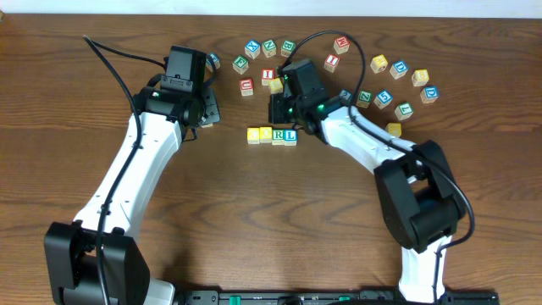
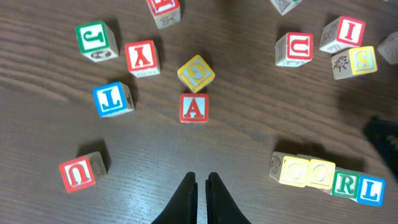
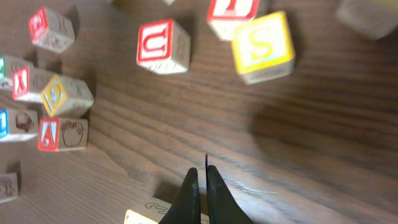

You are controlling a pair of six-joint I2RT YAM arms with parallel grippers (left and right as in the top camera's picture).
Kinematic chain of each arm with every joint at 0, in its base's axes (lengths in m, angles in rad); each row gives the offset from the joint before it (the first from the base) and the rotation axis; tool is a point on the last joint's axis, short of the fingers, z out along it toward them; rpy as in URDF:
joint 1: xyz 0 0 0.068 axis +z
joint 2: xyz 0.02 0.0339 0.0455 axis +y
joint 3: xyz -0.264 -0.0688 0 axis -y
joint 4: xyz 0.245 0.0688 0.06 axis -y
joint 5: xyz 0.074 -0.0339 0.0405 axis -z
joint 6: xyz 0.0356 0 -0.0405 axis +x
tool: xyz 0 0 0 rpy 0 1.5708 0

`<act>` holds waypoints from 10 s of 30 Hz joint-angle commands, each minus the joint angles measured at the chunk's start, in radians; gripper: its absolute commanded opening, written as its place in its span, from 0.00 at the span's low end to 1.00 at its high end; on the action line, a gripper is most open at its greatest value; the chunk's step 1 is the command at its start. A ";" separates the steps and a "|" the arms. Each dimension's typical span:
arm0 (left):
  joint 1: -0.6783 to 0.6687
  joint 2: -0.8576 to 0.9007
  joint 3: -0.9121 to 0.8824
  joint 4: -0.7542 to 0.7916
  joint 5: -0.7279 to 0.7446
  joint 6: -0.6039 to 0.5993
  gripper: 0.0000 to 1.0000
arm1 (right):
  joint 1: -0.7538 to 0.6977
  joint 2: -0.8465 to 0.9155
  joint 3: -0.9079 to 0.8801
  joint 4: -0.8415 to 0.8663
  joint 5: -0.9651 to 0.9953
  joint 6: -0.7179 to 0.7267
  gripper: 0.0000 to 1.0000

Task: Spell out CORL

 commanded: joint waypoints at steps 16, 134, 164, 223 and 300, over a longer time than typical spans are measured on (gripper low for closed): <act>0.002 -0.001 -0.004 -0.026 -0.027 -0.050 0.07 | 0.025 0.051 0.001 0.050 -0.008 -0.049 0.01; 0.002 0.001 -0.005 -0.048 -0.154 -0.042 0.08 | 0.095 0.069 0.015 0.039 -0.038 -0.084 0.01; 0.002 0.001 -0.005 -0.075 -0.153 -0.042 0.07 | 0.094 0.069 0.015 -0.004 -0.068 -0.118 0.01; -0.012 0.397 -0.005 0.164 0.364 0.159 0.08 | -0.091 0.000 -0.014 -0.402 -0.060 0.039 0.01; -0.220 0.378 0.157 0.216 0.087 0.132 0.08 | -0.154 0.000 -0.013 -0.318 0.012 0.033 0.17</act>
